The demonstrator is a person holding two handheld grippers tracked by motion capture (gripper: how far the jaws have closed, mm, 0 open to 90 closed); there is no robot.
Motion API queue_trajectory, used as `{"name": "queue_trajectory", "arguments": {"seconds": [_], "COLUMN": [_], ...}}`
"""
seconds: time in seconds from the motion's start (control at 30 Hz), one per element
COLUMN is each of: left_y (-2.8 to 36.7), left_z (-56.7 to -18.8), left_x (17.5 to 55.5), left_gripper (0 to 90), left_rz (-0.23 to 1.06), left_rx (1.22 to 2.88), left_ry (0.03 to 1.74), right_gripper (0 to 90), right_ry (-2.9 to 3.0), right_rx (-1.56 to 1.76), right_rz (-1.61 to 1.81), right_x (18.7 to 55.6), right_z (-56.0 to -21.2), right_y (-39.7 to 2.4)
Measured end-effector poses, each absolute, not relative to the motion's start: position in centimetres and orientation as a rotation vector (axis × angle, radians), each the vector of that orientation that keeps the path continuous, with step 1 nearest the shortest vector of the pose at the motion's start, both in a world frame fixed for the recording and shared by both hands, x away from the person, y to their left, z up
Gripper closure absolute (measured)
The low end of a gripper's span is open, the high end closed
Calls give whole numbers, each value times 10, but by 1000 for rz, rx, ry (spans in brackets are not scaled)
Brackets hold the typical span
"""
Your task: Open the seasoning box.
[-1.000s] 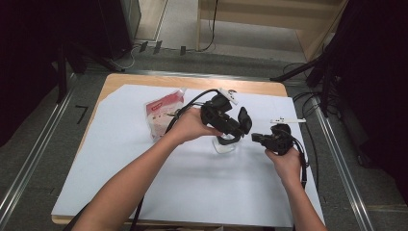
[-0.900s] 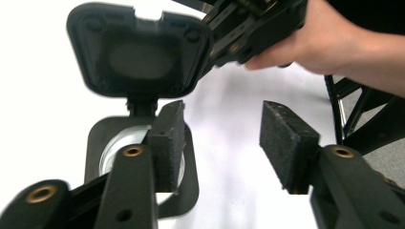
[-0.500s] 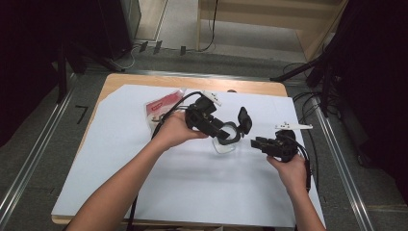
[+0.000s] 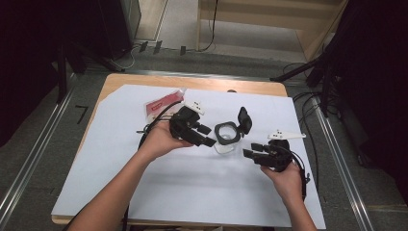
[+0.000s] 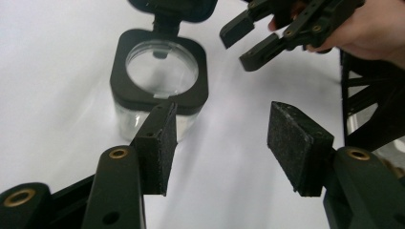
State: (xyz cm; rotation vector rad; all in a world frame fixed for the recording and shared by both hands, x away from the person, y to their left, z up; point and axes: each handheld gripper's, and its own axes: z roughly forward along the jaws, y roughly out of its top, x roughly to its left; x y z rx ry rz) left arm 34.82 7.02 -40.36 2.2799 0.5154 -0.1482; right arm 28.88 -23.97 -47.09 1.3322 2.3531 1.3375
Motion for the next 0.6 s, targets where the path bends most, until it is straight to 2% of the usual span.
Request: {"name": "queue_trajectory", "arguments": {"seconds": [0.6], "left_y": [109], "left_z": [-410], "left_x": [333], "left_gripper": [451], "left_rz": [-139], "left_rx": [2285], "left_ry": [539], "right_gripper": [465], "right_ry": [2394], "right_rx": [1284], "right_rz": [1317], "right_x": [280], "right_z": [-470], "right_y": [-223]}}
